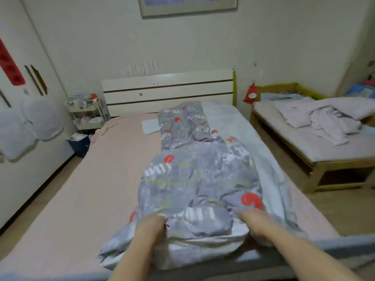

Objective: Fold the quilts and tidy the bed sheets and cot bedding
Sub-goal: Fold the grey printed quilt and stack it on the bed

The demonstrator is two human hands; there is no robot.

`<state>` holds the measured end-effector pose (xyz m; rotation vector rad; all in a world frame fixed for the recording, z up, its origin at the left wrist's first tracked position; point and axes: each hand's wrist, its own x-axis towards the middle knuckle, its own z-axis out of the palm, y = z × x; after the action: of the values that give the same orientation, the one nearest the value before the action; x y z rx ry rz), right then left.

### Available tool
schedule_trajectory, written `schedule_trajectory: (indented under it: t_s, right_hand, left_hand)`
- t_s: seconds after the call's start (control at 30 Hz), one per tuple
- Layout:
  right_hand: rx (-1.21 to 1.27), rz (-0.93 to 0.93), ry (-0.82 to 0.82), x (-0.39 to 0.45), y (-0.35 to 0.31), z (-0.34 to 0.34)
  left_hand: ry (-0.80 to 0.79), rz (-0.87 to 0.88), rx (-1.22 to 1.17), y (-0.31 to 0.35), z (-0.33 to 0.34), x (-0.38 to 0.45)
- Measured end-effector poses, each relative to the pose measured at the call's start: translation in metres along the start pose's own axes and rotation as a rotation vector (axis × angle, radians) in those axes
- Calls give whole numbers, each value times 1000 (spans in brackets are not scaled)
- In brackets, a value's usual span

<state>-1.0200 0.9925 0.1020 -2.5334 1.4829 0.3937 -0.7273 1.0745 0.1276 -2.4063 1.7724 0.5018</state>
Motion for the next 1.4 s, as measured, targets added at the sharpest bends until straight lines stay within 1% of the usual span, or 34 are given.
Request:
schedule_trajectory:
  t_s: [0.03,0.07,0.1,0.13,0.17,0.2,0.23,0.27,0.3,0.33,0.37,0.4,0.43,0.47,0.5,0.53,0.57,0.63,0.67,0.7,0.73,0.77,0.8,0.83,0.87,0.9,1.07,1.13,1.17,1.23,1.27,1.3,1.33,1.4]
  right_hand:
    - [7,-26,28,5,4,-4]
    - [-92,-44,83,18,11,-20]
    - [-125,-11,151,31,16,-41]
    - [-152,51,253,45,21,-64]
    - [-149,133,396,58,24,-84]
    - [-165,207,555,61,28,-98]
    - [-170,265,651,67,29,-99]
    - [-170,287,657,65,27,-92]
    - [-151,270,572,58,23,-73]
    - [-140,222,383,52,17,-49]
    - [-152,133,139,41,8,-22]
    - [-147,45,-120,30,-2,2]
    - [-168,7,-288,23,-7,14]
    - [-179,-5,-317,23,-8,14]
    - [-181,11,-262,29,-5,4]
    - [-178,46,-152,41,-1,-14]
    - [-158,102,19,56,4,-37]
    - [-133,235,445,73,21,-88]
    - [-117,259,639,75,26,-97]
    - [-82,261,727,72,25,-95]
    - [-76,240,669,66,20,-83]
    - [-93,218,521,57,9,-61]
    - [-107,177,315,49,1,-34]
    - [-118,123,131,41,-4,-9]
    - [-105,74,3,38,-8,7]
    - [-96,32,-65,35,-6,24]
    - [-196,-40,-90,45,-15,56]
    - [-165,-58,-75,50,-15,61]
    - [-130,-59,-66,52,-13,62]
    - [-43,-80,-13,56,-9,63]
    - [8,-87,10,58,-7,62]
    - [68,-90,32,62,0,61]
    - [129,-109,68,66,3,59]
    - [294,-168,158,75,7,53]
  left_hand:
    - [-17,-22,2,-3,-5,2]
    - [70,-46,37,-3,-17,9]
    - [153,-40,35,-3,-32,20]
    - [247,-7,36,-1,-47,33]
    - [337,20,49,4,-61,41]
    - [467,58,71,11,-75,45]
    - [540,58,48,11,-76,53]
    - [547,33,-7,10,-68,55]
    - [442,58,22,8,-52,53]
    - [224,128,134,5,-27,50]
    - [-17,177,243,5,1,35]
    - [-188,225,365,6,26,21]
    - [-293,242,486,4,35,12]
    - [-286,222,504,1,33,12]
    - [-228,185,444,2,20,17]
    - [-134,143,389,2,-2,28]
    - [20,113,327,3,-31,42]
    - [417,114,294,6,-92,63]
    - [581,120,223,7,-105,69]
    - [608,121,155,9,-105,66]
    - [491,125,135,12,-91,59]
    - [310,122,157,11,-66,50]
    - [124,115,228,7,-34,44]
    - [-21,110,303,2,-5,38]
    - [-99,101,370,-7,13,35]
    - [-134,113,411,-10,30,38]
    - [-123,151,523,-26,65,44]
    - [-189,128,523,-30,71,44]
    - [-250,112,516,-27,67,46]
    - [-364,81,441,-16,56,52]
    - [-409,65,354,-6,50,58]
    - [-417,91,271,12,48,69]
    - [-383,155,211,33,47,75]
    - [-244,329,128,83,53,82]
